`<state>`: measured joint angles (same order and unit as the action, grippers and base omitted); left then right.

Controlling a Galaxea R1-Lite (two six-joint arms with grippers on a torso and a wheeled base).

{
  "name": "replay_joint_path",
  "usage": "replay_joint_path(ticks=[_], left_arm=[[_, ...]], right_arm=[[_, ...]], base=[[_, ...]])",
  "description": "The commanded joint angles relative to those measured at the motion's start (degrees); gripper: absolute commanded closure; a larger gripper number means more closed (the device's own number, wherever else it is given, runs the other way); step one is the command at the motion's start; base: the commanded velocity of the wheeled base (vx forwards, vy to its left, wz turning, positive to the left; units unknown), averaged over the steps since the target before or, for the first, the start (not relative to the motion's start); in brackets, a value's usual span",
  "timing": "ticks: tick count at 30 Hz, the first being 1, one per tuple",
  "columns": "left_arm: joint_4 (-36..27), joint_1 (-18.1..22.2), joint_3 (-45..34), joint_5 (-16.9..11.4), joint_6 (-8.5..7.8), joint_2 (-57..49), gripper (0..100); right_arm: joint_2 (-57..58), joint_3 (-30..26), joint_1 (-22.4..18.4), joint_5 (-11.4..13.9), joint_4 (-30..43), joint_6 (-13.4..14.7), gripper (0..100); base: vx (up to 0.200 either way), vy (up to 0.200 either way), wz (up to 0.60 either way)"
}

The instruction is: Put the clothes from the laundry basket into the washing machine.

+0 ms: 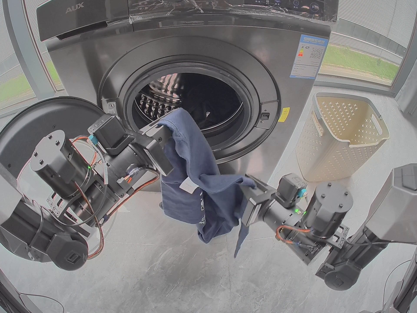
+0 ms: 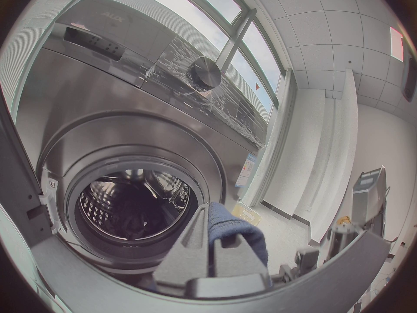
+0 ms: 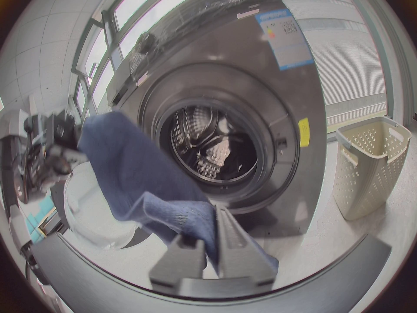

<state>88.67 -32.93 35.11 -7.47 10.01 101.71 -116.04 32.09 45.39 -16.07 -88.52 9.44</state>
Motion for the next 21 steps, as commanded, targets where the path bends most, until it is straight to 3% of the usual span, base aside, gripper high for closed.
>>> replay_joint_path(ticks=[1, 10, 16, 21], left_arm=[[0.0, 0.2, 3.1, 1.8, 0.01, 0.2, 100], [0.1, 1.4, 4.6, 2.4, 0.01, 0.1, 100], [0.0, 1.9, 5.1, 2.3, 0.01, -0.9, 100], [0.0, 1.4, 5.0, 2.2, 0.01, -2.0, 100]], right_arm=[[-5.6, -5.6, 2.3, -0.3, 0.0, 0.1, 0], [-11.3, -7.8, 8.1, 0.3, -0.1, 0.0, 0], [-12.9, -7.4, 7.3, 0.2, -0.1, 0.2, 0], [-13.5, -0.8, 4.5, 0.2, 0.0, -0.4, 0]], base=[[0.0, 0.0, 0.0], [0.0, 0.0, 0.0], [0.0, 0.0, 0.0], [0.0, 0.0, 0.0]])
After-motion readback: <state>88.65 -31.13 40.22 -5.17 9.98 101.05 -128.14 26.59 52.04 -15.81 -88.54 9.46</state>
